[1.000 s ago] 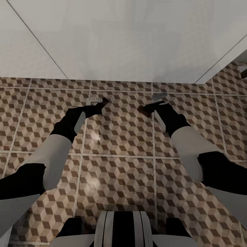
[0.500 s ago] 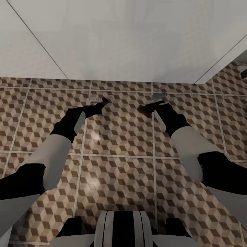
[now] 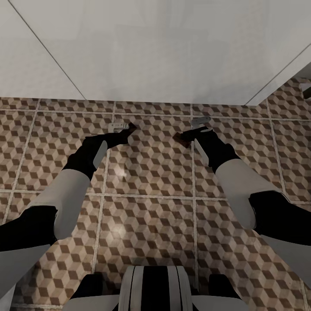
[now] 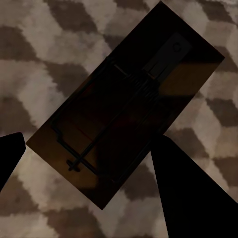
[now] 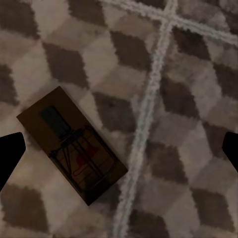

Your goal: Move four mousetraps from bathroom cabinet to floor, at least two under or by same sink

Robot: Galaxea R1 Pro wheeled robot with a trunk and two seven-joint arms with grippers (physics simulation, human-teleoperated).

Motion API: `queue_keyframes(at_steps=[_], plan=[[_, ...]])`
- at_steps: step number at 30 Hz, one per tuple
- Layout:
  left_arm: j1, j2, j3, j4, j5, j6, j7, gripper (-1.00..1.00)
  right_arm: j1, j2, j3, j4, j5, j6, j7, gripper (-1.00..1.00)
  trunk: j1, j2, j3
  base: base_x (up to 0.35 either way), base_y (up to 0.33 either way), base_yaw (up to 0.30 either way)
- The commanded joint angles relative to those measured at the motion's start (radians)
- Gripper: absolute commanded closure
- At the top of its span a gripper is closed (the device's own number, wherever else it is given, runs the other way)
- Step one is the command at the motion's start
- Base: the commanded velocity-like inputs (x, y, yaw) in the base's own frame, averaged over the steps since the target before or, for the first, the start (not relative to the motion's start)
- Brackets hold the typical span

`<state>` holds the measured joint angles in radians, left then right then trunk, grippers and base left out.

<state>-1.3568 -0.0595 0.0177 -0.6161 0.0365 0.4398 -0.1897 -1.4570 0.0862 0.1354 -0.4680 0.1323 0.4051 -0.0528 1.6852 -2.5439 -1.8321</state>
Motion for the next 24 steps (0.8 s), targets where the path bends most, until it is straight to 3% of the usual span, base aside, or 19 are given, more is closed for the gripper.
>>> queue_keyframes(at_steps=[1,24], plan=[[0.0,0.0,0.002,-0.001,0.003,0.007,-0.005,1.0,0.0,0.0,0.004,-0.001,0.007,0.007,-0.002,-1.0,0.0,0.0,0.0,0.0,0.0,0.0],[0.0,0.0,0.002,-0.001,0.003,0.007,-0.005,1.0,0.0,0.0,0.004,-0.001,0.007,0.006,-0.002,-1.0,0.0,0.0,0.0,0.01,0.0,0.0]])
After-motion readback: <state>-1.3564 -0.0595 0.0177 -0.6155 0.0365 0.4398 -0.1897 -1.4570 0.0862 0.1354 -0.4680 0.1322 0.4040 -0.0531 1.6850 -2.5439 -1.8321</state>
